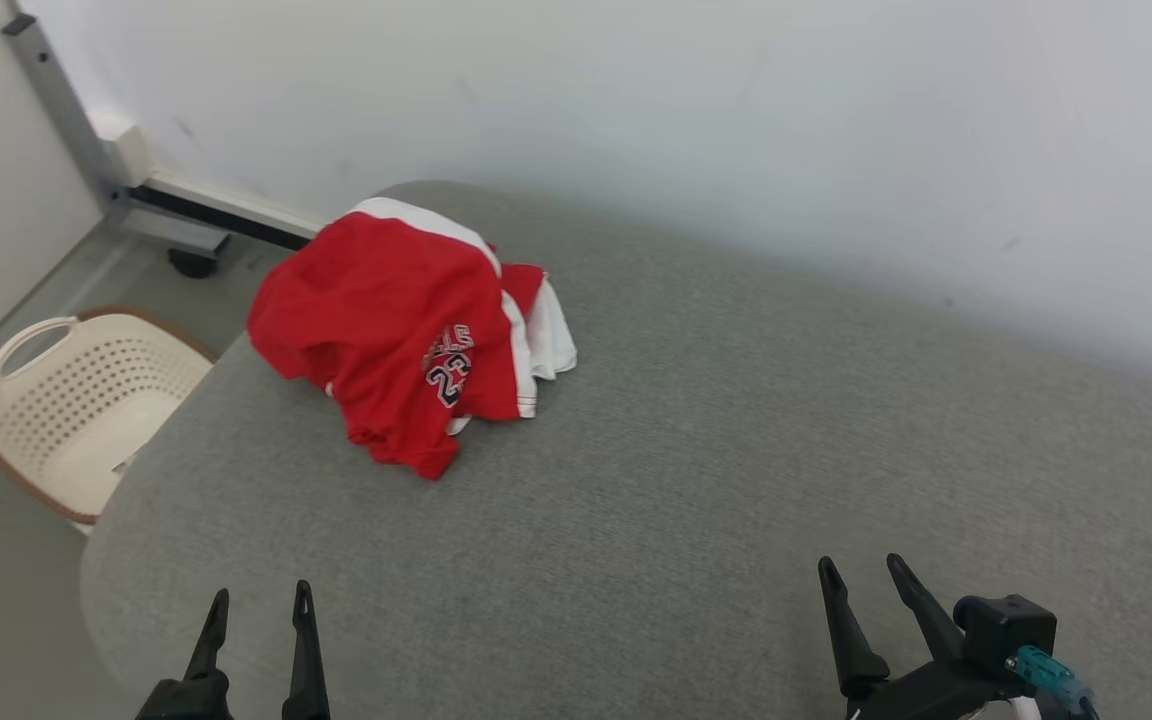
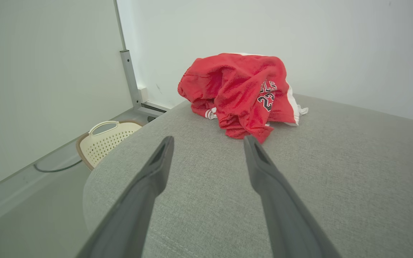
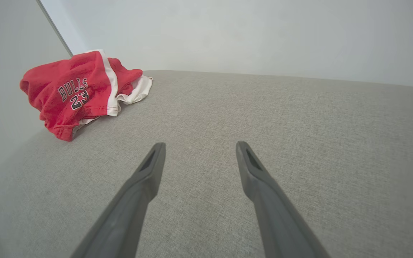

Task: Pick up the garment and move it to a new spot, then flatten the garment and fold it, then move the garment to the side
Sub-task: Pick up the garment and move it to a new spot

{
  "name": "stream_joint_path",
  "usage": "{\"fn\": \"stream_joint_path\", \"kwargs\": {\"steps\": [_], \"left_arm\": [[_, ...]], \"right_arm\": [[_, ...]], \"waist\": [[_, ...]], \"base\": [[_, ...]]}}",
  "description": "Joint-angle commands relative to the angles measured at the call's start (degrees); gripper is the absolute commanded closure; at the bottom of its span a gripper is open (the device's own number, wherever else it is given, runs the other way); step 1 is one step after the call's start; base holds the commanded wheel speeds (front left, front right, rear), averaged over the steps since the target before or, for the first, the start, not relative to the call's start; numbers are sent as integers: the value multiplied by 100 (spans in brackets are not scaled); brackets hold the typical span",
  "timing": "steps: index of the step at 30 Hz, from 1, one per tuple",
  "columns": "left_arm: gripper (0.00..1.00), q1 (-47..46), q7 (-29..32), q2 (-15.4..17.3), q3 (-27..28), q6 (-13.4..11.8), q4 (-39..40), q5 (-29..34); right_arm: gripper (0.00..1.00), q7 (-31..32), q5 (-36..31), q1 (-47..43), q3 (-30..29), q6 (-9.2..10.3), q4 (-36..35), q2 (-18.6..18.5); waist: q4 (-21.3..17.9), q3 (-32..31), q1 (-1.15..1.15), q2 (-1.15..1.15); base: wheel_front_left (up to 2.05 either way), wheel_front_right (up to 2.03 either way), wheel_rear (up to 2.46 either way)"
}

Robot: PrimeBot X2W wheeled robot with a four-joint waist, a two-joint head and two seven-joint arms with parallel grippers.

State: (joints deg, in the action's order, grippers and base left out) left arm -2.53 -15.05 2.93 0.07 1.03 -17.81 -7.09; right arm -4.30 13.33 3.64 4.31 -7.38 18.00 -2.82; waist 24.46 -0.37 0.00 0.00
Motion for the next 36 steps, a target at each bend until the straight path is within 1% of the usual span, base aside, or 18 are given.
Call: {"fn": "stream_joint_path", "kwargs": {"steps": [1, 4, 12, 17, 20, 24, 25, 29, 33, 36], "left_arm": [[0, 52, -20, -1, 19, 17, -15, 22], [0, 66, -20, -1, 41, 33, -26, 45], [0, 136, -20, -2, 113, 45, 14, 63], [0, 94, -20, -2, 82, 105, -63, 53], [0, -116, -20, 1, 8, 201, -210, 17], [0, -690, 48, 74, -81, 354, -617, -84], [0, -1097, 167, 108, -115, 400, -849, -141], [0, -2023, 559, 219, -96, 481, -1351, -287], [0, -2925, 1051, 413, -31, 509, -1918, -442], [0, -3451, 1449, 577, 34, 460, -2307, -511]], "right_arm": [[0, -34, 32, 23, 18, -21, 41, -14], [0, -50, 67, 35, 42, -21, 78, -13], [0, -82, 74, 71, 128, -20, 167, -14], [0, -86, 68, 54, 132, -20, 185, -14], [0, -55, 28, 37, 120, -21, 163, -13], [0, 41, -85, 65, 149, -21, 50, -13], [0, 120, -158, 86, 163, -21, -7, -14], [0, 307, -336, 148, 183, -20, -207, -15], [0, 533, -537, 199, 240, -20, -482, -15], [0, 679, -654, 217, 200, -20, -710, -15]], "waist": [[363, -69, 0, 0], [458, -90, 0, 0], [480, -89, 0, 0], [472, -83, 0, 0], [451, -40, 0, 0], [354, 120, 0, 0], [272, 232, 0, 0], [1, 561, 0, 0], [-373, 950, 0, 0], [-669, 1258, 0, 0]], "base": [[0, 0, 0], [0, 0, 0], [0, 0, 0], [0, 0, 0], [0, 0, 0], [0, 0, 0], [0, 0, 0], [0, 0, 0], [0, 0, 0], [0, 0, 0]]}}
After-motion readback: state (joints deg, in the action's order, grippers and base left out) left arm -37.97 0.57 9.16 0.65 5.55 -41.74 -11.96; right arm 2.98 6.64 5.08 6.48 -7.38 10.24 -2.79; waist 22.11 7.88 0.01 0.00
